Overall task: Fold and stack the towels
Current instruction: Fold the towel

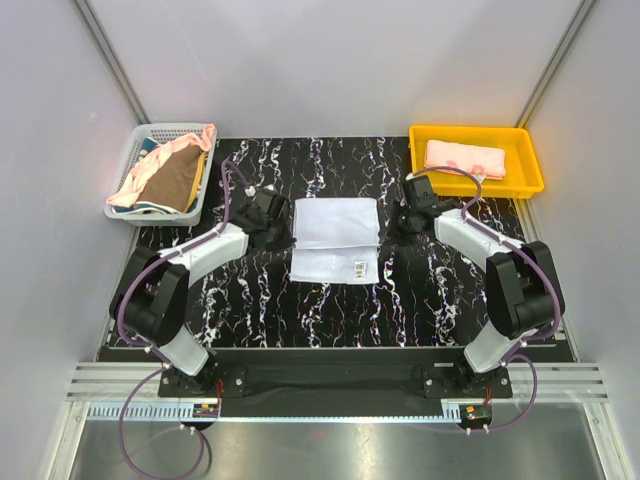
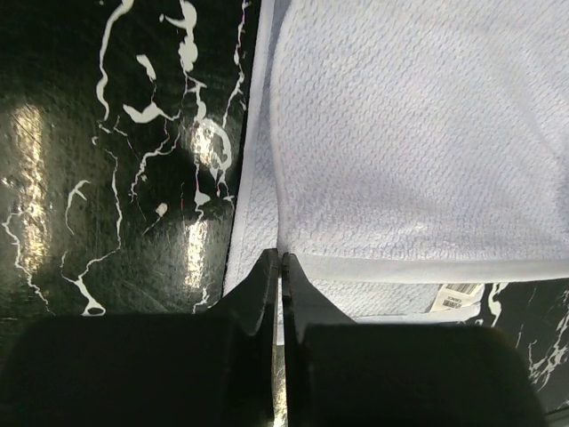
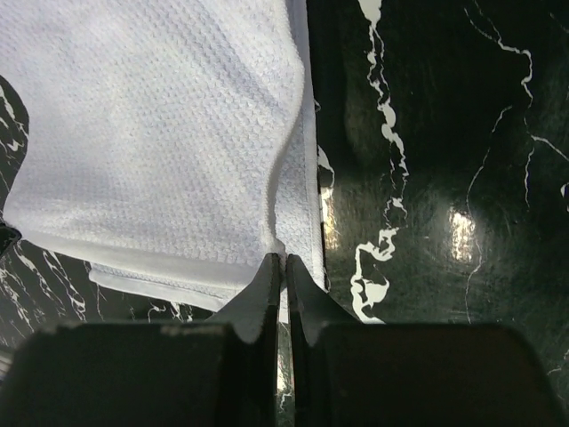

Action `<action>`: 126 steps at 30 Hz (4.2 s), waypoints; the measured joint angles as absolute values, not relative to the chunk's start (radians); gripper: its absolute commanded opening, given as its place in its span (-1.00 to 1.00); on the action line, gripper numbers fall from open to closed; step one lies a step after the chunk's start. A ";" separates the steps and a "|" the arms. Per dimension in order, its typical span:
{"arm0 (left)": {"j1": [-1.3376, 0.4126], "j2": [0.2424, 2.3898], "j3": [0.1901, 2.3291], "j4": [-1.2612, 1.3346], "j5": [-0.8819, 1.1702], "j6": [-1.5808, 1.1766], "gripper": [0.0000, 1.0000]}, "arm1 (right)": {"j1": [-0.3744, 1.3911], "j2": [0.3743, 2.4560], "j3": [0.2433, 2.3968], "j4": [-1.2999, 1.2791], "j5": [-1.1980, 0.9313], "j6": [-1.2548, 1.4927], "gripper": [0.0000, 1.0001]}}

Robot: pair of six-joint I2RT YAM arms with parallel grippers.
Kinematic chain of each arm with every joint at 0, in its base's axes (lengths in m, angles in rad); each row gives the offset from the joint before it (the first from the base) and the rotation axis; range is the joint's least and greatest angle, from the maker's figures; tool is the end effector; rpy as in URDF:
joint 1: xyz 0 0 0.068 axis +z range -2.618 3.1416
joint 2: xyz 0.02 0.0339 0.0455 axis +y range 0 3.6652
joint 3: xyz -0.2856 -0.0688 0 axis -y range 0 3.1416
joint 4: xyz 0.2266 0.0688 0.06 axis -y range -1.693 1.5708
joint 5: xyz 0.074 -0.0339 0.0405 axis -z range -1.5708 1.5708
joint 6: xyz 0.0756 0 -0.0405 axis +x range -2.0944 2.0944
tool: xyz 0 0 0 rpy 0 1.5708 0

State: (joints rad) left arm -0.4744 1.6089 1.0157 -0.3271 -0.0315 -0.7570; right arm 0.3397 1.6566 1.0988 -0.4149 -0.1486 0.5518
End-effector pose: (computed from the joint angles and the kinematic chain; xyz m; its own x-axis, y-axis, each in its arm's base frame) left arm 0.3061 -0.1545 0.2029 -0.8165 -0.3523 -0.4574 -0.1666 0.9023 -0.3977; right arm 0.3284 0.1279 0.2061 -0.8775 0.2398 -0.4154 0.0609 0.9148 0.3994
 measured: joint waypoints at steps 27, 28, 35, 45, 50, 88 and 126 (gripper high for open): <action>-0.487 1.457 0.943 -0.314 -0.033 -0.757 -1.00 | 0.385 1.502 1.010 -0.390 -0.144 0.571 -1.00; -0.487 1.456 0.931 -0.313 -0.031 -0.757 -1.00 | 0.391 1.502 0.996 -0.385 -0.143 0.575 -1.00; -0.516 1.456 0.842 -0.297 -0.025 -0.764 -1.00 | 0.419 1.503 0.899 -0.366 -0.143 0.599 -1.00; -0.537 1.498 0.798 -0.263 -0.021 -0.773 -1.00 | 0.431 1.518 0.839 -0.315 -0.144 0.613 -1.00; -0.537 1.503 0.798 -0.262 -0.021 -0.776 -1.00 | 0.432 1.525 0.838 -0.313 -0.141 0.615 -1.00; -0.537 1.510 0.727 -0.226 0.008 -0.789 -1.00 | 0.491 1.415 0.660 -0.241 -0.161 0.706 -0.49; -0.485 1.390 0.789 -0.291 0.017 -0.765 -1.00 | 0.533 1.236 0.708 -0.332 -0.145 0.716 -1.00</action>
State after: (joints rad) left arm -0.4850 1.3895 0.7895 -0.2909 0.0174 -0.7647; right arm 0.5335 1.2358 0.7082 -0.3317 -0.1452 0.7162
